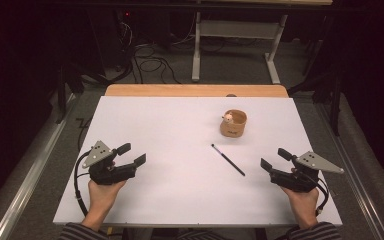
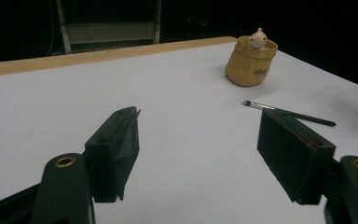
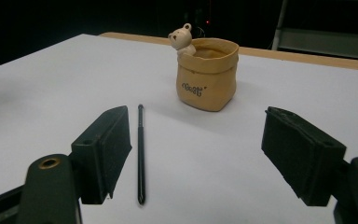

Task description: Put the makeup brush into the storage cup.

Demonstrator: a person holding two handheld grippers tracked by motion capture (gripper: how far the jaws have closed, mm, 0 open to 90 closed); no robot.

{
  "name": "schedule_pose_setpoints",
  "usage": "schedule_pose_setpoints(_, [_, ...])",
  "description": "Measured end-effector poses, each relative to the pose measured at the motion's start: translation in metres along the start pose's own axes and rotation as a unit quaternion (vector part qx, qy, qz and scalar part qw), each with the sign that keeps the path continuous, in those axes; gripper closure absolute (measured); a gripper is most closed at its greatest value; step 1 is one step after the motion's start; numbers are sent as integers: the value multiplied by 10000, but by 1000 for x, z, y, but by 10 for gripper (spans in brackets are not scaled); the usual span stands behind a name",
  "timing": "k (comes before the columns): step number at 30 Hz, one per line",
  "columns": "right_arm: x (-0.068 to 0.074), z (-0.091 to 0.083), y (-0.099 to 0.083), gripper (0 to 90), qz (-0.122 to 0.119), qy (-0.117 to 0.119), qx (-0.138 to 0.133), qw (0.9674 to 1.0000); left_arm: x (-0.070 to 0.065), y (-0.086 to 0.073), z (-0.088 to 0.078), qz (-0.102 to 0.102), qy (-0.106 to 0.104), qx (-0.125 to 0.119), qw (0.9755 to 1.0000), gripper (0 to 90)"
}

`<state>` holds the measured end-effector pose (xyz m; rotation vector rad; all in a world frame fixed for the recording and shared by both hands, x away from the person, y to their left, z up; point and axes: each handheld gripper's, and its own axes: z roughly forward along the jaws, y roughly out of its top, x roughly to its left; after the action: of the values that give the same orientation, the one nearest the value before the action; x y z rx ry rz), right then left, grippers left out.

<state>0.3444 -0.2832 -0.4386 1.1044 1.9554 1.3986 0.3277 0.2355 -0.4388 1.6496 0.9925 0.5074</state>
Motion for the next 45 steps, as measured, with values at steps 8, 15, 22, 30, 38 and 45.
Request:
schedule_pose_setpoints(8, [0, 0, 0, 253, 27, 7, 4, 10000, -1, 0, 1, -8, -19, 1, 10000, 299])
schedule_pose_setpoints(15, [0, 0, 0, 255, 46, 20, 9, 10000, 0, 0, 1, 1, -23, 18, 10000, 299])
schedule_pose_setpoints(22, [0, -1, 0, 254, 77, 11, -20, 10000, -1, 0, 1, -3, -5, 31, 10000, 299])
schedule_pose_setpoints(30, [0, -1, 0, 249, 100, -25, -24, 9999, -1, 0, 1, -4, -14, 40, 10000, 299])
schedule_pose_setpoints(38, [-1, -1, 0, 248, 113, -43, -21, 9999, 0, 0, 1, 2, -10, 37, 10000, 299])
schedule_pose_setpoints(45, [-1, -1, 0, 248, 118, -38, -23, 9999, -1, 0, 2, 6, -17, 48, 10000, 299])
